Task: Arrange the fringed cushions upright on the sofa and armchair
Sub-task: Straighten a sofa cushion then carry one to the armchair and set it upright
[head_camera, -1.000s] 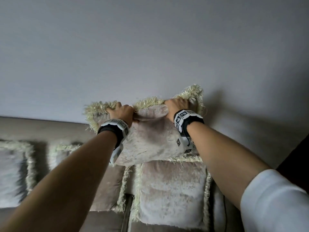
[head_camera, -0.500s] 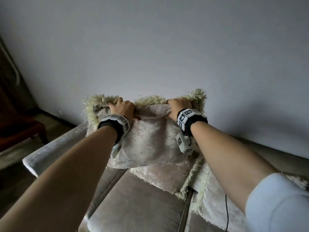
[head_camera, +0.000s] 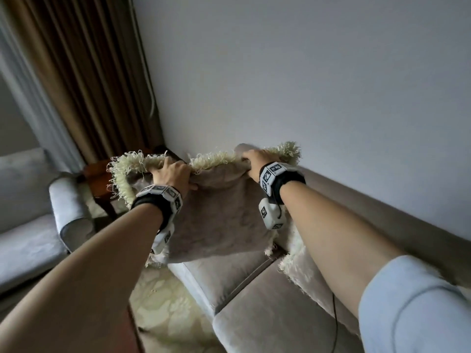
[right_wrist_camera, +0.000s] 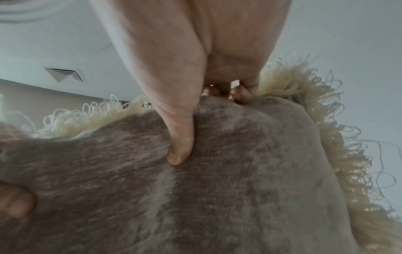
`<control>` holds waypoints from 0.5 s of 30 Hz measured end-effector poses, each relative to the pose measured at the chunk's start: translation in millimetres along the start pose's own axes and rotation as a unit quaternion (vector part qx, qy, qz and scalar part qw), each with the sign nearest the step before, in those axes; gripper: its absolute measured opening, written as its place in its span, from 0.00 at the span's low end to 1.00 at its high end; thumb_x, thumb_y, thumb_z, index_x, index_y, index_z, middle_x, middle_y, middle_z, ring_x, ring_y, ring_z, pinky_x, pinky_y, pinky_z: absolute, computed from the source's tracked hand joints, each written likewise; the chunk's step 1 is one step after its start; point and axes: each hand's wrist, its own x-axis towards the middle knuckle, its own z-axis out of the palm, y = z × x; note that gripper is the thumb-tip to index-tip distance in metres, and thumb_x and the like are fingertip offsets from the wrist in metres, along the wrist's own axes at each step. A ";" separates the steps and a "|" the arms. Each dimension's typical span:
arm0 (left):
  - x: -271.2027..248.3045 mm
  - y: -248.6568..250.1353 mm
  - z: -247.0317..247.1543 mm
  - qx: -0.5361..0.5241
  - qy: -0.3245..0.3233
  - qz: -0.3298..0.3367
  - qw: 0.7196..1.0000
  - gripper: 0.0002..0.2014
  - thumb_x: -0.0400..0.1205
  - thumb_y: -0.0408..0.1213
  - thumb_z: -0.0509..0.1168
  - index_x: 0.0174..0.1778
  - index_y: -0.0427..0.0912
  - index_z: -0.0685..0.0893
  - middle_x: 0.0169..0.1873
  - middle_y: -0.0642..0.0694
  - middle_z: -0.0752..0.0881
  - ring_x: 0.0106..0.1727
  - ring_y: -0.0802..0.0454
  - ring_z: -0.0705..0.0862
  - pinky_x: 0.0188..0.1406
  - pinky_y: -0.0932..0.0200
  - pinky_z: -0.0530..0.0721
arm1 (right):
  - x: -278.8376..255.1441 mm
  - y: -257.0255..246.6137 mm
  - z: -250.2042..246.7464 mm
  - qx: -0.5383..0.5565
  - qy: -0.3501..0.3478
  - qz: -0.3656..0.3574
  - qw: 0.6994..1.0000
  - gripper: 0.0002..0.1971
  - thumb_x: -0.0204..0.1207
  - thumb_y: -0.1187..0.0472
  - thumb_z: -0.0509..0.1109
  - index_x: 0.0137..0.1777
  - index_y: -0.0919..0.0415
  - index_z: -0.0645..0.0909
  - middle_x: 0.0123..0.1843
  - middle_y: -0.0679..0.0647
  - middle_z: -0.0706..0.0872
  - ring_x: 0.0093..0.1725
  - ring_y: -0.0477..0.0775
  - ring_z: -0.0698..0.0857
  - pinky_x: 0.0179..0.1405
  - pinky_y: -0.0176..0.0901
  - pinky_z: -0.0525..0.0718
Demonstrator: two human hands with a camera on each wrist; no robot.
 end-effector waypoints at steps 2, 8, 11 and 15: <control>-0.4 -35.0 2.0 0.005 0.009 -0.024 1.000 0.19 0.74 0.55 0.72 0.53 0.47 0.85 0.55 0.50 0.83 0.66 0.44 0.71 0.56 0.34 0.73 | 23.7 -30.2 11.6 0.003 -0.029 -0.025 0.999 0.17 0.75 0.71 0.68 0.61 0.54 0.85 0.56 0.56 0.88 0.57 0.62 0.87 0.43 0.40 0.75; 2.0 -129.5 10.2 0.014 0.023 -0.113 0.993 0.12 0.75 0.51 0.72 0.47 0.48 0.85 0.53 0.52 0.84 0.64 0.44 0.72 0.52 0.42 0.77 | 98.2 -122.2 56.5 0.019 -0.056 -0.102 0.993 0.08 0.71 0.61 0.72 0.47 0.47 0.83 0.48 0.53 0.90 0.49 0.62 0.89 0.42 0.45 0.83; 5.8 -170.8 16.8 0.022 0.019 -0.157 0.987 0.11 0.74 0.50 0.74 0.46 0.49 0.85 0.53 0.52 0.85 0.66 0.44 0.72 0.54 0.42 0.79 | 135.6 -167.6 81.5 0.043 -0.071 -0.145 0.986 0.12 0.67 0.58 0.78 0.47 0.40 0.83 0.49 0.53 0.89 0.51 0.61 0.89 0.48 0.48 0.86; 17.2 -218.5 18.8 0.030 -0.001 -0.220 0.975 0.16 0.71 0.55 0.76 0.50 0.53 0.85 0.54 0.50 0.85 0.67 0.44 0.72 0.56 0.42 0.76 | 181.0 -219.4 106.3 0.062 -0.093 -0.208 0.972 0.14 0.66 0.63 0.80 0.46 0.43 0.85 0.49 0.52 0.90 0.52 0.60 0.88 0.52 0.50 0.87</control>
